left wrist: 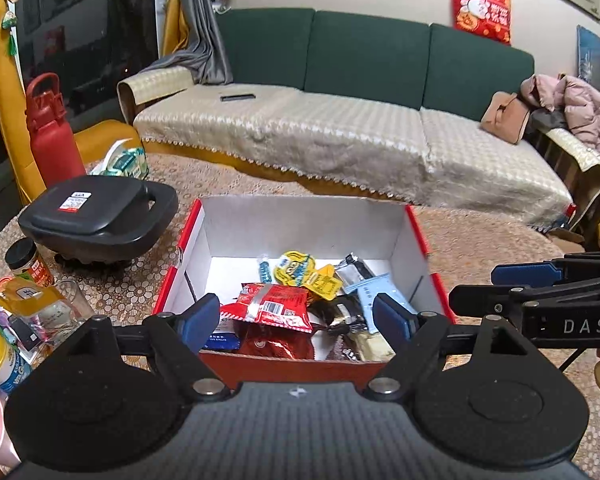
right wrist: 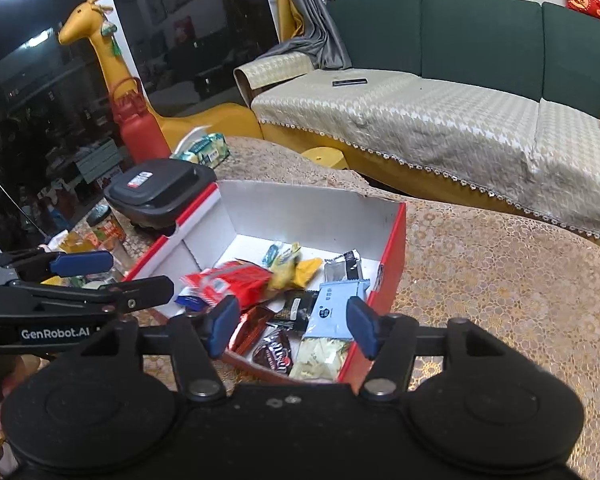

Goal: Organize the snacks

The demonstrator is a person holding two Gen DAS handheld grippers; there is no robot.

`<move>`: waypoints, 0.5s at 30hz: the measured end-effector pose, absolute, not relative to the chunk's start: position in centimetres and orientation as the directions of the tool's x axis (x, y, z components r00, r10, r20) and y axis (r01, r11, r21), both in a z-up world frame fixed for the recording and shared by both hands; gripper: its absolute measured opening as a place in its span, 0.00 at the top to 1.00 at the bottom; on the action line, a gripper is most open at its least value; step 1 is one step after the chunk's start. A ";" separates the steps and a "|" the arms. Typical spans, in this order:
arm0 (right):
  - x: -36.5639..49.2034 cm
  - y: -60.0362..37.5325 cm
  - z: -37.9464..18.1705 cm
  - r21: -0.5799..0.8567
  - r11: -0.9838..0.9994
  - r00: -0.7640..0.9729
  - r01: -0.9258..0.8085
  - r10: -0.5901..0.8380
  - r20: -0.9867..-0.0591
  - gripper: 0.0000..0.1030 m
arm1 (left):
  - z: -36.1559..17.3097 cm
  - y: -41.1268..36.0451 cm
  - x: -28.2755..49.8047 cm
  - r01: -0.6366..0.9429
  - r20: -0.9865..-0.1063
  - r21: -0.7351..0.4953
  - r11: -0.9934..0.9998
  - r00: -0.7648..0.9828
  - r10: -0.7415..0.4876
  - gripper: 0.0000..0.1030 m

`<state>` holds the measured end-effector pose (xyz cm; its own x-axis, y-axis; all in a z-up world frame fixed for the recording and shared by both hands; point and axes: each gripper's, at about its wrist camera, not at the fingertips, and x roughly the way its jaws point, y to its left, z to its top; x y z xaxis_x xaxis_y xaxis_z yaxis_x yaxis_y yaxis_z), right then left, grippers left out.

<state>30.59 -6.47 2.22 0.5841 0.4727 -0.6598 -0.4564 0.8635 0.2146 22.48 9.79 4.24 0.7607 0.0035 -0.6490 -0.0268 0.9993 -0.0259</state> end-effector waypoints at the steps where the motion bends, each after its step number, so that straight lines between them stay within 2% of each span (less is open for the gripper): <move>1: 30.3 -6.7 2.5 0.218 0.864 0.589 -0.453 0.474 -0.654 0.33 | 4.5 9.7 22.1 -0.025 -0.645 -0.029 0.999 0.764 0.000 0.18; 2: 29.9 -7.0 2.6 0.221 0.865 0.596 -0.450 0.476 -0.647 0.22 | 4.7 9.7 21.8 -0.026 -0.640 -0.033 0.999 0.768 -0.001 0.18; 3: 29.5 -7.3 2.8 0.225 0.865 0.604 -0.448 0.478 -0.637 0.18 | 4.9 9.6 21.4 -0.027 -0.636 -0.037 0.999 0.771 -0.003 0.16; 15: 25.2 -8.9 4.2 0.239 0.848 0.634 -0.473 0.516 -0.576 0.01 | 5.5 8.6 17.7 -0.034 -0.623 -0.083 0.996 0.782 -0.025 0.13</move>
